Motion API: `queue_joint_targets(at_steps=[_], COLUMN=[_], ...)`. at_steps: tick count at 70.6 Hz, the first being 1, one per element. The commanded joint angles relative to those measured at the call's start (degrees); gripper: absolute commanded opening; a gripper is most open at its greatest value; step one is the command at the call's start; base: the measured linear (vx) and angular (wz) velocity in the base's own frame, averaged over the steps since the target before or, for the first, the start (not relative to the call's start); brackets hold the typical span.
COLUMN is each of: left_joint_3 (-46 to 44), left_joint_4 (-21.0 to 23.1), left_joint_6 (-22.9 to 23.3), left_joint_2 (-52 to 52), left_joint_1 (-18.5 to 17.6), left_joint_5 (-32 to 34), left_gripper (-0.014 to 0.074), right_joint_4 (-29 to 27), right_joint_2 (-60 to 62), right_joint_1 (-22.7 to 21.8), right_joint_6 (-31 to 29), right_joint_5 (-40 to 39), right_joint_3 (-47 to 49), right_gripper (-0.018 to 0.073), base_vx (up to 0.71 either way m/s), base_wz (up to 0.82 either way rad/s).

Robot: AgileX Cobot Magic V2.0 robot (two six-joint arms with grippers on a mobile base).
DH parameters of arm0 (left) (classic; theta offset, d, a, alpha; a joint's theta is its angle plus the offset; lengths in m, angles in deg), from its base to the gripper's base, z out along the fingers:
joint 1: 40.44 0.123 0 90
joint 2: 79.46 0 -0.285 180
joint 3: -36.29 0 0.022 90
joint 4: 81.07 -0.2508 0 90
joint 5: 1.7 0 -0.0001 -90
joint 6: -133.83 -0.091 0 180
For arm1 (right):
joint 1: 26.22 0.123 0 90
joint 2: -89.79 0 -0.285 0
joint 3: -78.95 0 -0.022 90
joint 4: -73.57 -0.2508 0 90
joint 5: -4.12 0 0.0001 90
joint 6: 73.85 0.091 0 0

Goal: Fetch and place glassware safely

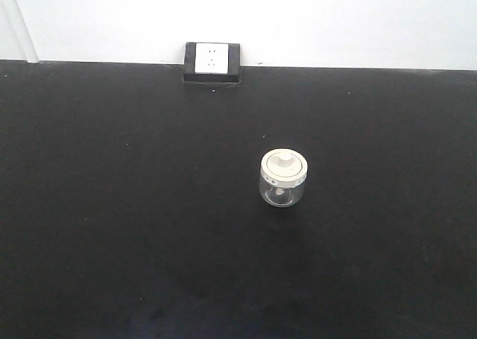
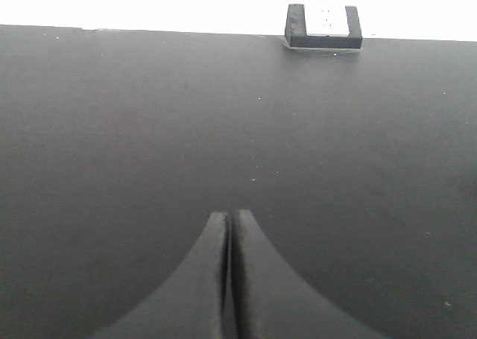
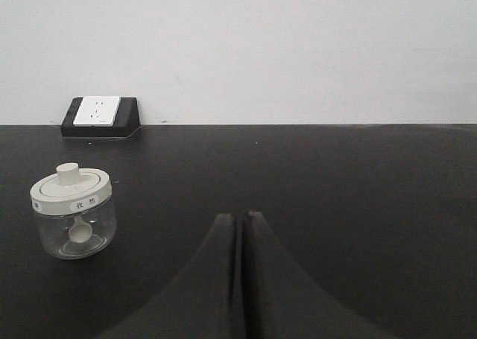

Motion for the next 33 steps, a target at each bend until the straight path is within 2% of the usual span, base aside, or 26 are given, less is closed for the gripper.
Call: queue_joint_targets(at_steps=[1, 33], left_joint_3=[1.6, 1.6], left_joint_4=[0.6, 0.6], left_joint_6=[0.4, 0.4], left_joint_2=[0.7, 0.7], left_joint_1=[0.0, 0.0], left_joint_5=[4.5, 4.5], left_gripper=[-0.0007, -0.0007], right_joint_4=[0.1, 0.1], right_joint_2=[0.7, 0.7], right_joint_1=[-0.2, -0.2], right_joint_6=[-0.6, -0.6], right_joint_5=[-3.9, -3.9], right_joint_3=[-1.1, -1.1], right_gripper=[-0.0003, -0.0003], base_vx=[0.0, 0.0], base_wz=[0.0, 0.0])
